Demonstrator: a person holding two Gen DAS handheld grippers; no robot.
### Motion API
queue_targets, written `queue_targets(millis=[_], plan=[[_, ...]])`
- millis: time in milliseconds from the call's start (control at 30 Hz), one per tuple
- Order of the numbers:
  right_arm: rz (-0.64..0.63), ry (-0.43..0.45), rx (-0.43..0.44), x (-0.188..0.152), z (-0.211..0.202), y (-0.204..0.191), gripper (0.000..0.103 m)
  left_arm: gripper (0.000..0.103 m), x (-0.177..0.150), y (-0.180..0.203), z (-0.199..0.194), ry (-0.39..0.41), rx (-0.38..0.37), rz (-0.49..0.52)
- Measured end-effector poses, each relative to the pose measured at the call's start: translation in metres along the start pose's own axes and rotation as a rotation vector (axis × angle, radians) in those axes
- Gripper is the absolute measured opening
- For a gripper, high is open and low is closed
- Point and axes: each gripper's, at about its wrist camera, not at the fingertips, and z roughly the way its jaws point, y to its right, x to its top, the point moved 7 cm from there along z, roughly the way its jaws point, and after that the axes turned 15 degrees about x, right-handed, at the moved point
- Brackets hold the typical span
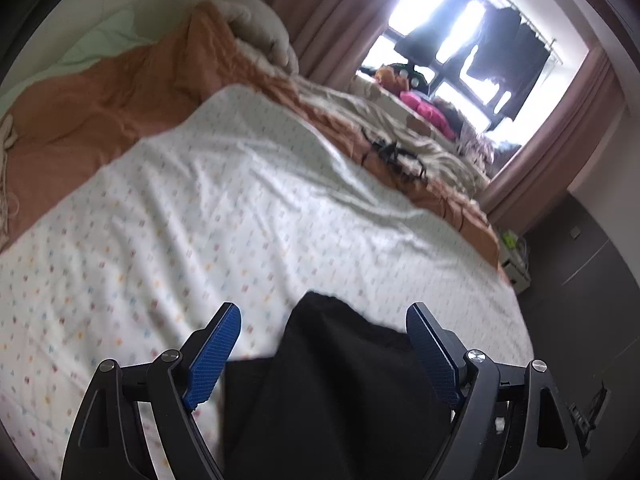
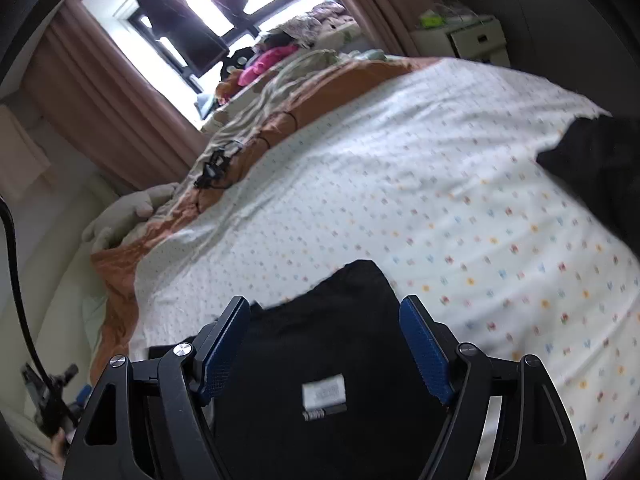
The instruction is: Fold large clothes
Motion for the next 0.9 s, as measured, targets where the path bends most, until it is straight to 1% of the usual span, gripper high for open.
queue_targets(millis=[67, 133, 200, 267, 300, 333, 433, 467, 500, 533, 567, 600, 633, 667, 700, 767, 900], plan=[[0.009, -0.019, -0.02, -0.009, -0.004, 0.01, 0.077, 0.084, -0.015, -0.008, 0.005, -0.032, 0.021, 0.022], [0.015, -0.037, -0.036, -0.02, -0.01, 0.02, 0.077, 0.08, -0.033, -0.016, 0.013, -0.066, 0.049, 0.053], [0.027, -0.054, -0.047, -0.03, -0.013, 0.031, 0.077, 0.074, -0.05, -0.023, 0.022, -0.104, 0.076, 0.077], [0.044, -0.089, -0.064, -0.044, -0.016, 0.044, 0.077, 0.069, -0.071, -0.034, 0.034, -0.159, 0.094, 0.085], [0.044, -0.097, -0.067, -0.048, -0.017, 0.047, 0.075, 0.067, -0.078, -0.039, 0.038, -0.18, 0.104, 0.083], [0.042, -0.11, -0.072, -0.054, -0.018, 0.051, 0.074, 0.067, -0.089, -0.045, 0.044, -0.209, 0.114, 0.08], [0.039, -0.159, -0.081, -0.074, -0.019, 0.061, 0.072, 0.065, -0.112, -0.053, 0.054, -0.26, 0.125, 0.09], [0.039, -0.172, -0.08, -0.078, -0.018, 0.063, 0.07, 0.062, -0.118, -0.054, 0.056, -0.274, 0.122, 0.096], [0.037, -0.187, -0.077, -0.083, -0.016, 0.064, 0.065, 0.056, -0.123, -0.054, 0.057, -0.283, 0.116, 0.104], [0.033, -0.204, -0.073, -0.088, -0.014, 0.064, 0.06, 0.052, -0.127, -0.053, 0.058, -0.286, 0.109, 0.113], [0.027, -0.219, -0.066, -0.092, -0.011, 0.064, 0.048, 0.039, -0.129, -0.052, 0.057, -0.28, 0.098, 0.123], [0.023, -0.224, -0.055, -0.095, -0.009, 0.064, 0.035, 0.029, -0.13, -0.05, 0.056, -0.271, 0.089, 0.131], [0.016, -0.222, -0.052, -0.095, -0.007, 0.064, 0.034, 0.028, -0.13, -0.049, 0.055, -0.256, 0.097, 0.147], [-0.005, -0.204, -0.066, -0.093, -0.007, 0.063, 0.026, 0.021, -0.131, -0.048, 0.053, -0.246, 0.099, 0.158], [-0.023, -0.197, -0.068, -0.09, -0.006, 0.061, 0.015, 0.018, -0.131, -0.047, 0.052, -0.237, 0.1, 0.169], [-0.036, -0.187, -0.06, -0.086, -0.003, 0.059, 0.012, 0.015, -0.129, -0.048, 0.052, -0.227, 0.101, 0.172], [-0.052, -0.175, -0.06, -0.078, 0.005, 0.058, 0.008, 0.013, -0.13, -0.054, 0.054, -0.235, 0.094, 0.131]])
